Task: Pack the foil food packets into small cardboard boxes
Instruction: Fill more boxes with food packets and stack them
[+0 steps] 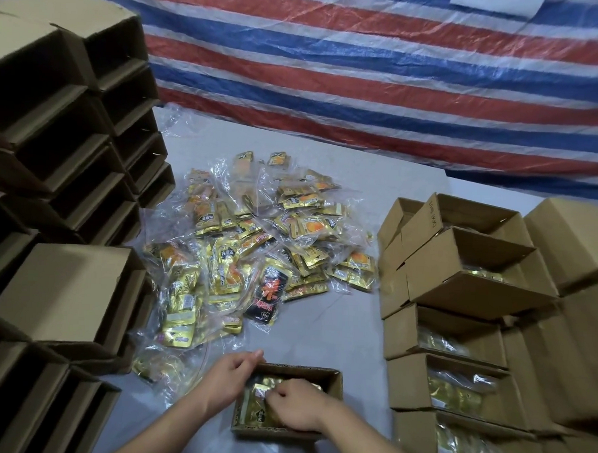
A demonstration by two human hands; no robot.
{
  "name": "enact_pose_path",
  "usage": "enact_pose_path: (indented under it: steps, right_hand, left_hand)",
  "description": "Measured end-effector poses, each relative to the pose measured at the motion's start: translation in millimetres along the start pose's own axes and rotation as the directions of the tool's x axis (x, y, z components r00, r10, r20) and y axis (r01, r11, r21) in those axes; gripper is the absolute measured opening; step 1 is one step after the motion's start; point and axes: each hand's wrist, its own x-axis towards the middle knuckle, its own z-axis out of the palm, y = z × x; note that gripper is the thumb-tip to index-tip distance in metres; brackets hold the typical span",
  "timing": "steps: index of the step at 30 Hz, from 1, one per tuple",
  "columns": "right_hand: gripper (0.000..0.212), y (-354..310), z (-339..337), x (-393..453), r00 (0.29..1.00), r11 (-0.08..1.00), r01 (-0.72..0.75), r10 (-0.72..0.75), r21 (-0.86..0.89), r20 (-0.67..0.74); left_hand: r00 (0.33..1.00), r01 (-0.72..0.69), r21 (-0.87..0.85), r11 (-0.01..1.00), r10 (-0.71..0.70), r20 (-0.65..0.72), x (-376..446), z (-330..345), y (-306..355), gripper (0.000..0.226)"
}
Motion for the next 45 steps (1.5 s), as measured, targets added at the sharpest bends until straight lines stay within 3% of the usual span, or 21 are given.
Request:
enact_pose_path:
  steps: [4, 8, 11, 13, 16, 17, 21, 24, 26, 31, 35, 40, 45]
  right_hand:
    - [0.057, -2, 1, 1, 0.997, 0.998, -0.050, 0.048, 0.031, 0.056]
    - [0.054, -5, 1, -6, 0.999, 0.999, -0.034, 0.033, 0.022, 0.027]
    - [0.037, 1, -2, -20, 0.984, 0.996, 0.040, -0.054, -0.085, -0.169]
    - [0.031, 9, -6, -34, 0.908, 0.974, 0.031, -0.121, -0.223, -0.402]
    - [0.012, 26, -4, -50, 0.656, 0.930, 0.035, -0.297, -0.365, -0.694]
    - [0.011, 29, -2, -53, 0.616, 0.939, 0.024, -0.285, -0.344, -0.735]
    - [0.049, 45, 5, -54, 0.709, 0.987, -0.160, 0.120, 0.007, -0.695]
    - [0.028, 47, 11, -51, 0.749, 0.962, -0.182, 0.270, 0.204, -0.606]
    - [0.023, 46, 11, -50, 0.770, 0.957, -0.190, 0.283, 0.218, -0.573]
    - [0.024, 45, -4, -58, 0.783, 0.956, -0.204, 0.289, 0.212, -0.550]
    - [0.012, 44, -39, -87, 0.764, 0.974, -0.139, 0.219, 0.176, -0.607]
    - [0.009, 47, -103, -141, 0.652, 0.985, -0.076, 0.167, 0.156, -0.739]
    - [0.013, 73, -154, -195, 0.559, 0.970, -0.083, 0.233, 0.227, -0.796]
  left_hand:
    - [0.999, 0.005, -0.009, 1.000, -0.006, -0.036, -2, 3, 4, 0.045]
    - [0.998, 0.021, 0.005, 1.000, -0.021, -0.056, -4, 4, 11, 0.046]
    - [0.999, 0.016, 0.018, 1.000, -0.015, -0.036, -8, 4, 10, 0.045]
    - [0.998, 0.021, -0.022, 1.000, -0.022, -0.059, -12, 5, 9, 0.040]
    - [0.994, 0.033, -0.038, 0.999, -0.037, -0.103, -14, 7, 4, 0.032]
    - [0.994, 0.044, -0.037, 0.998, -0.047, -0.100, -16, 8, 1, 0.040]
    - [0.983, 0.155, -0.073, 0.985, -0.161, -0.087, -28, 8, -5, 0.079]
    - [0.974, 0.208, -0.012, 0.978, -0.208, -0.092, -33, 16, -7, 0.061]
    - [0.972, 0.207, 0.117, 0.971, -0.191, -0.135, -36, 25, -1, 0.038]
    - [0.962, 0.157, 0.199, 0.967, -0.104, -0.253, -44, 35, 24, 0.036]
    - [0.961, 0.057, 0.223, 0.973, 0.008, -0.277, -50, 32, 69, 0.029]
    - [0.959, -0.092, 0.173, 0.981, 0.134, -0.251, -47, 33, 146, 0.023]
    - [0.964, -0.187, 0.167, 0.968, 0.213, -0.158, -40, 56, 218, 0.026]
